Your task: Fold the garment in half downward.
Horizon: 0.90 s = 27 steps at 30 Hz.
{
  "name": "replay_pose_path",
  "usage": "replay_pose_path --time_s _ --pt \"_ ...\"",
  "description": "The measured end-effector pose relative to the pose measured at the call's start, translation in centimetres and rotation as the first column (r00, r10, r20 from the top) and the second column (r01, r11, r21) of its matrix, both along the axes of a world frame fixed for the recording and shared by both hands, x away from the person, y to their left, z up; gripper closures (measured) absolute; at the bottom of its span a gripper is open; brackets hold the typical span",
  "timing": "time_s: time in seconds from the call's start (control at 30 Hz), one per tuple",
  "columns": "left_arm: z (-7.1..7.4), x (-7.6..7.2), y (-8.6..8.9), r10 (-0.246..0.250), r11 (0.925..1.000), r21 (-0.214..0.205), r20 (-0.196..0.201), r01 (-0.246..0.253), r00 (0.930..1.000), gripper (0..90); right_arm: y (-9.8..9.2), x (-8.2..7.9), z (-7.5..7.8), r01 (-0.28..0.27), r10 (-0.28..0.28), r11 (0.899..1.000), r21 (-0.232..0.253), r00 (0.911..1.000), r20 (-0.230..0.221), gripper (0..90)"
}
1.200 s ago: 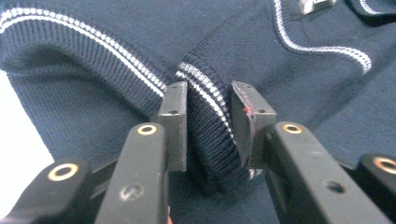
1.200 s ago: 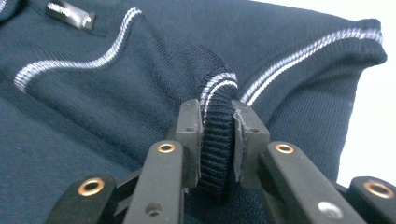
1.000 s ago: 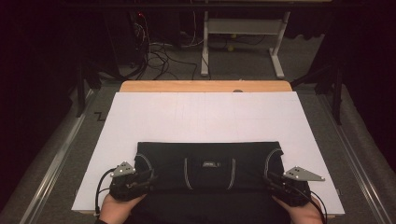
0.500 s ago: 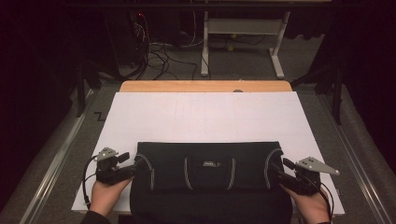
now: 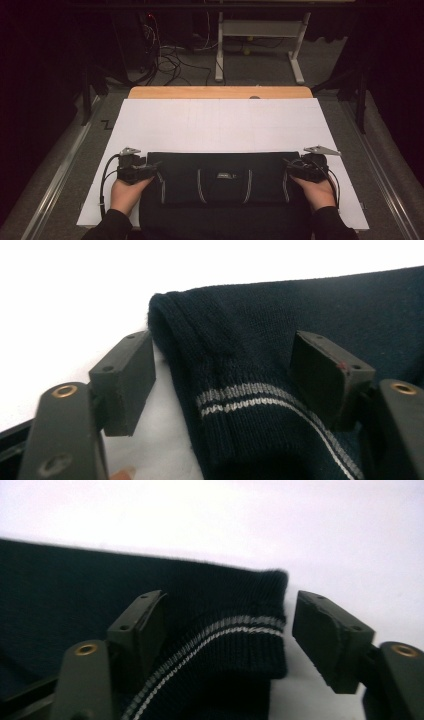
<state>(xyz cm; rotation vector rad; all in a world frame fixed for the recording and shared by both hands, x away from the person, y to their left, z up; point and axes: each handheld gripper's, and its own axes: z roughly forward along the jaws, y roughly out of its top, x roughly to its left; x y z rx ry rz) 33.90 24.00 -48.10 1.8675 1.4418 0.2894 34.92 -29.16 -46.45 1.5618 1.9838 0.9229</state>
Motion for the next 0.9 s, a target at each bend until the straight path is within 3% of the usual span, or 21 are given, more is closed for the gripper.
replay_pose_path --time_s 0.07,0.17,0.27,0.33,0.43,0.53,0.6,0.7,0.9 --pt "0.0 -0.1 -0.1 0.009 0.9999 0.011 -0.001 -0.009 1.0 26.8 0.2 0.2 -0.4 0.003 -0.003 1.0 -0.015 0.9994 -0.034 30.6" --pt "0.1 -0.1 -0.3 -0.015 0.9996 0.022 0.0 0.015 0.9999 35.6 0.4 0.1 -0.4 -0.002 0.001 1.0 -0.028 0.9992 -0.039 37.8" --pt "0.1 -0.2 -0.8 -0.03 0.9988 0.039 0.0 0.03 0.9996 44.2 0.8 -0.1 -0.3 -0.024 0.022 0.999 -0.037 0.9988 -0.043 47.7" --pt "0.2 -0.3 -1.2 -0.042 0.9972 0.061 0.0 0.042 0.9991 49.2 1.0 -0.1 -0.3 -0.048 0.047 0.998 -0.027 0.9978 -0.047 59.2" --pt "0.1 -0.5 -1.2 -0.065 0.9976 0.026 0.0 0.065 0.9979 61.9 1.4 -0.6 -0.5 -0.082 0.082 0.997 -0.014 0.9963 -0.027 75.1" --pt "0.1 -0.6 -1.0 -0.077 0.997 0.006 0.002 0.077 0.997 67.8 1.8 -1.0 -0.5 -0.089 0.089 0.995 -0.048 0.996 0.004 76.8" --pt "0.1 -0.9 -0.8 -0.079 0.9968 -0.016 0.018 0.079 0.9968 70.2 1.8 -1.1 -0.5 -0.095 0.096 0.994 -0.053 0.9953 0.014 77.4" --pt "0.5 -1.5 -0.7 -0.076 0.9967 -0.024 0.072 0.077 0.9945 71.2 1.5 -1.4 -0.4 -0.096 0.097 0.995 -0.037 0.9948 0.031 77.6" --pt "1.8 -2.8 -0.9 -0.067 0.9971 -0.025 0.174 0.072 0.9825 71.7 1.1 -2.4 0.3 -0.111 0.113 0.993 -0.032 0.9883 0.102 77.6"
